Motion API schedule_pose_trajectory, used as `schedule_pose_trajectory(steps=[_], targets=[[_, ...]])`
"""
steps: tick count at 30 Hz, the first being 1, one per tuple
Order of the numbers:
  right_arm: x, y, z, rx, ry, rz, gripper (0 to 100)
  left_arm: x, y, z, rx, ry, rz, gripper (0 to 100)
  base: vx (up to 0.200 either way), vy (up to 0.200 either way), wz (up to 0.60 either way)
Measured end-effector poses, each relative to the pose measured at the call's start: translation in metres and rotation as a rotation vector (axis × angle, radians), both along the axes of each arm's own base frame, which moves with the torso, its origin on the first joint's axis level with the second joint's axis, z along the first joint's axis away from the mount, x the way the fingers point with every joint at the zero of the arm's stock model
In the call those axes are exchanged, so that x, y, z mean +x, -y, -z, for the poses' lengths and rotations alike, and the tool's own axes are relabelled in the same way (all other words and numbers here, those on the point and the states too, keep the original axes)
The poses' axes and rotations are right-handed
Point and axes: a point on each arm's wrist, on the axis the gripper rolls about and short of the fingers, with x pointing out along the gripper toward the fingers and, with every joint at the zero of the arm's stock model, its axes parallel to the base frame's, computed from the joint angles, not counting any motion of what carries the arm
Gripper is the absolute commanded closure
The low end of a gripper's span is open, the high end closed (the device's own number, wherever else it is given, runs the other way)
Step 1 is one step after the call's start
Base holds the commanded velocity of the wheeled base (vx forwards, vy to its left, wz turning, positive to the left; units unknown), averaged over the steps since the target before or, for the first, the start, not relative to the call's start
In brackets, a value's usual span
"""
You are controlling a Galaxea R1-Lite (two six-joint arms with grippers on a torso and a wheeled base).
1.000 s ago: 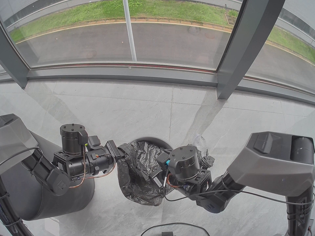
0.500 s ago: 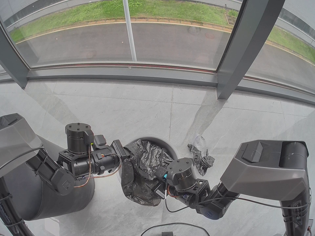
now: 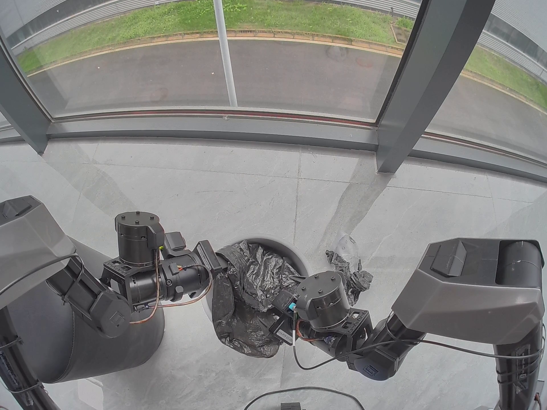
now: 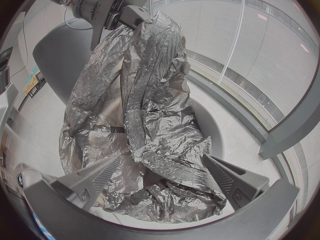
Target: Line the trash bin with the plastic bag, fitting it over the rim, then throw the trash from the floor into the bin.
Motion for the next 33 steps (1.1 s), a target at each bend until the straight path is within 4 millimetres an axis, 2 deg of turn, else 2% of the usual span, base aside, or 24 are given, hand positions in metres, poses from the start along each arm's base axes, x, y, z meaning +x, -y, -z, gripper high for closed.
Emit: schedule_pose_trajectory(steps=[8,19,20,33], targets=[[0.001,-0.001,0.005,-0.008,-0.005,0.000,0,-0.001,0.000,-0.004,-0.004,0.011,0.001,100,0.000,0.000,0.00],[0.019,-0.005,0.014,-0.010,0.009,0.022,0,-0.001,0.000,-0.010,-0.011,0.028,0.001,100,0.000,0.000,0.00],[0.020,-0.005,0.015,-0.010,0.009,0.025,100,-0.001,0.000,-0.010,-0.011,0.028,0.001,100,0.000,0.000,0.00],[0.025,-0.004,0.017,-0.003,0.014,0.038,100,-0.002,0.000,-0.010,-0.012,0.030,0.003,100,0.000,0.000,0.00]])
